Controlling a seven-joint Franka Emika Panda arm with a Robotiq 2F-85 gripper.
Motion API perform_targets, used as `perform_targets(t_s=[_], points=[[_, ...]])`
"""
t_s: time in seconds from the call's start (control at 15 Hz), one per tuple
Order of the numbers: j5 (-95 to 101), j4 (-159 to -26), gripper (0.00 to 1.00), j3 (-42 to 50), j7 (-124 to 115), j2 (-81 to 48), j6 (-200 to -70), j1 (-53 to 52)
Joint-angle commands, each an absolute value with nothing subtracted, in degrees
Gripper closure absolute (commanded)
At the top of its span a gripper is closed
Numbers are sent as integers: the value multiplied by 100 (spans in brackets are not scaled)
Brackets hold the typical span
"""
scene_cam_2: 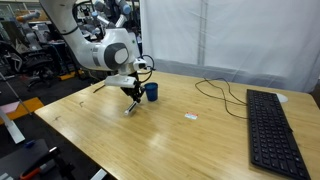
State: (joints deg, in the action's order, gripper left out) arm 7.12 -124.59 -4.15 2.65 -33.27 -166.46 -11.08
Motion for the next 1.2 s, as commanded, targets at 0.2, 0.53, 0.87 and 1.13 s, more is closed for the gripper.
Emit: perform_targets(t_s=[0.2,0.53,0.87,1.13], points=[[753,-13195,95,-415,178,-2326,-16676,-1118],[929,-13602,95,-573,488,-1793,-17340,-1099],[1397,-13791,95,-23,463,-1718,-18822,-1303],[1481,-13675,95,-97,606,-2110,-20102,-958]])
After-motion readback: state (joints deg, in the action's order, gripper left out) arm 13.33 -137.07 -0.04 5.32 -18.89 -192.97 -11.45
